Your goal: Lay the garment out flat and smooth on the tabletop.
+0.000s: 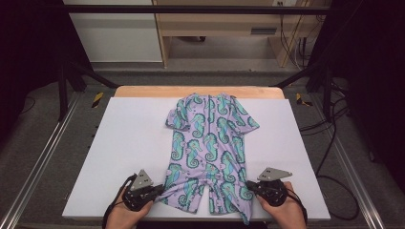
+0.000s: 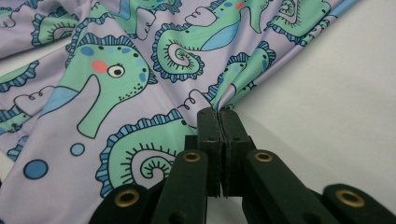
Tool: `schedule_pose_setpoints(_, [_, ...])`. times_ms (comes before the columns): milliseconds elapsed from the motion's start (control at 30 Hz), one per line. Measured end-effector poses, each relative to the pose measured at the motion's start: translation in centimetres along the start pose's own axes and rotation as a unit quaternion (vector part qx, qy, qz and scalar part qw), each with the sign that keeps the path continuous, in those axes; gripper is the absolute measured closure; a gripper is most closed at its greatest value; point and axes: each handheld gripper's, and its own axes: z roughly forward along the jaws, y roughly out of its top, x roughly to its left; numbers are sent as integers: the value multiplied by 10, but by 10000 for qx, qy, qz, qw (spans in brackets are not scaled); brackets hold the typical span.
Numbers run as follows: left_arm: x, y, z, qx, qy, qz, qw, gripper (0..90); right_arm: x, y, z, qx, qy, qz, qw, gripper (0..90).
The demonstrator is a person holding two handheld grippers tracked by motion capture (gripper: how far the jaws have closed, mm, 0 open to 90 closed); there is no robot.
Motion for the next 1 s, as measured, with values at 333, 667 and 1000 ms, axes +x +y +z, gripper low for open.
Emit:
schedule_pose_setpoints(333, [2, 3, -3, -394, 326, 61, 9987, 685, -7, 3, -4, -336, -247, 317, 9986, 706])
schedule_pose_setpoints(667, [17, 37, 27, -539, 331, 438, 9970, 504, -3, 8, 9, -271, -249, 517, 9980, 540])
schedule_pose_setpoints(1000, [18, 25, 39, -255, 152, 470, 9985, 648, 12, 3, 7, -182, -275, 335, 9989, 557])
